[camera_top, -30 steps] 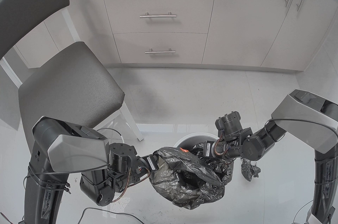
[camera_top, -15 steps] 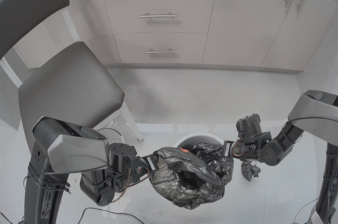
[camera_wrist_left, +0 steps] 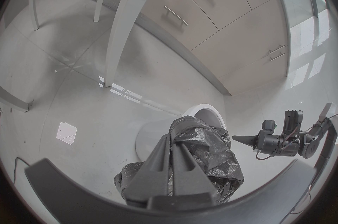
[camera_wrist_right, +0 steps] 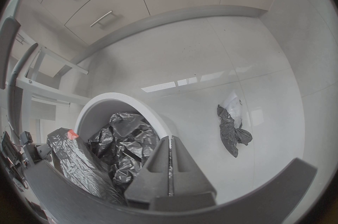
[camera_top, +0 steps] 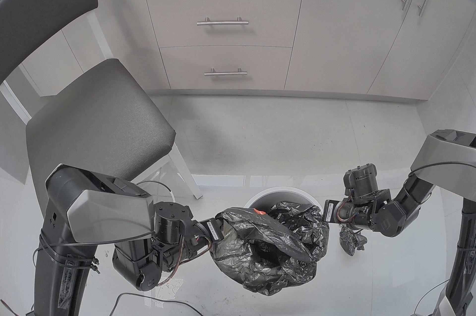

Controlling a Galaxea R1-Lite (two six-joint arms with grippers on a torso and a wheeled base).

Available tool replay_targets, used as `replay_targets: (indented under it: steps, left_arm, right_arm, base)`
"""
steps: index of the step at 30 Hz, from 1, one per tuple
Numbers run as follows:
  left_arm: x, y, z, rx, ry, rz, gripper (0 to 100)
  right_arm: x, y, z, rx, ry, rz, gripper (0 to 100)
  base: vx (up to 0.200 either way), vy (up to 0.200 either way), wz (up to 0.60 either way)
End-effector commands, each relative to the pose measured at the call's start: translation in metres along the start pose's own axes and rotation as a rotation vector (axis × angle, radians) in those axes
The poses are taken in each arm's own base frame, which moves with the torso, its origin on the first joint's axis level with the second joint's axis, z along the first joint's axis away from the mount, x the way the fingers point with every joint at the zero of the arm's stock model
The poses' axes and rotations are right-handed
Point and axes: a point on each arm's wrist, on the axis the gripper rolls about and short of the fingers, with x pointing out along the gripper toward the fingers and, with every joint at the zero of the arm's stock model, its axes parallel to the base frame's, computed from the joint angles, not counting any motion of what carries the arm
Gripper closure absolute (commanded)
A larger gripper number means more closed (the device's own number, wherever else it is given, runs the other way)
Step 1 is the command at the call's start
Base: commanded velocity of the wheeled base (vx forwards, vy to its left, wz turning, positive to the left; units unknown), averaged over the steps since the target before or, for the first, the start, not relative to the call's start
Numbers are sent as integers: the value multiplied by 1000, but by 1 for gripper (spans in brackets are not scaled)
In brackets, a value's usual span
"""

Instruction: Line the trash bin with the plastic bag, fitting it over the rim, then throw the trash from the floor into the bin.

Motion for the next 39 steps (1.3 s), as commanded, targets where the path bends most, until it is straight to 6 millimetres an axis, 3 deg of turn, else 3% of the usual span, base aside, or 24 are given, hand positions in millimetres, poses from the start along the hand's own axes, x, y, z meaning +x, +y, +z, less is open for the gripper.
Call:
replay_targets:
  steps: [1,18,39]
  left_arm:
    - [0,0,0,0,0,-1,100]
    - [0,-1,-1,15,1,-2,100]
    - [0,-1,-1,15,3,-4,100]
  right_arm:
    - [1,-4,-2,1,11,-10,100]
    - [15,1,-12,-16,12,9,100]
    - [6,19,-21,-45,26,46,100]
  base:
    - [0,0,0]
    - [0,0,0]
    - [0,0,0]
